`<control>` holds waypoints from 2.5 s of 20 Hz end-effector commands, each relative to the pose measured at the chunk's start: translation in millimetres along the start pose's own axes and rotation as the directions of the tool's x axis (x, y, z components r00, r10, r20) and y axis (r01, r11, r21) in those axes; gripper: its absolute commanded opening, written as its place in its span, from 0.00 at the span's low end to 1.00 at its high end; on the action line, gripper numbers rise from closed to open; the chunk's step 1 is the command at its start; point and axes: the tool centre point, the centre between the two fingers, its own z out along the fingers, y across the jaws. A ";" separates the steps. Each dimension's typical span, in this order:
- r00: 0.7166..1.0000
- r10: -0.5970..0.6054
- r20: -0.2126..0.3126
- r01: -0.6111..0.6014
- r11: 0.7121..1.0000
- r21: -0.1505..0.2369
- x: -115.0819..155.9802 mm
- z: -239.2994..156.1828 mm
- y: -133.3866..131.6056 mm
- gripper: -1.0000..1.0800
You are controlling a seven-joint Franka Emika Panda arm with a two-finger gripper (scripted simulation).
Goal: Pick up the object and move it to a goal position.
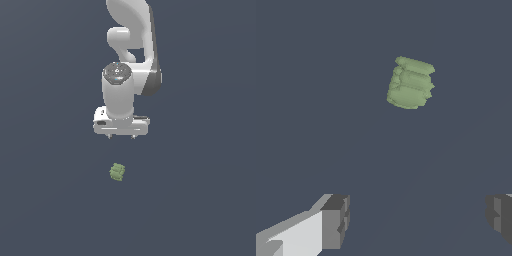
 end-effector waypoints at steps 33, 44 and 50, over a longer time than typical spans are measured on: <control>0.991 0.131 -0.029 -0.131 0.991 0.002 71.4 29.4 6.7 0.96; 0.970 0.241 -0.033 -0.241 0.971 0.009 102.5 59.0 19.1 0.96; 0.968 0.250 -0.032 -0.249 0.968 0.010 104.6 62.0 20.2 0.96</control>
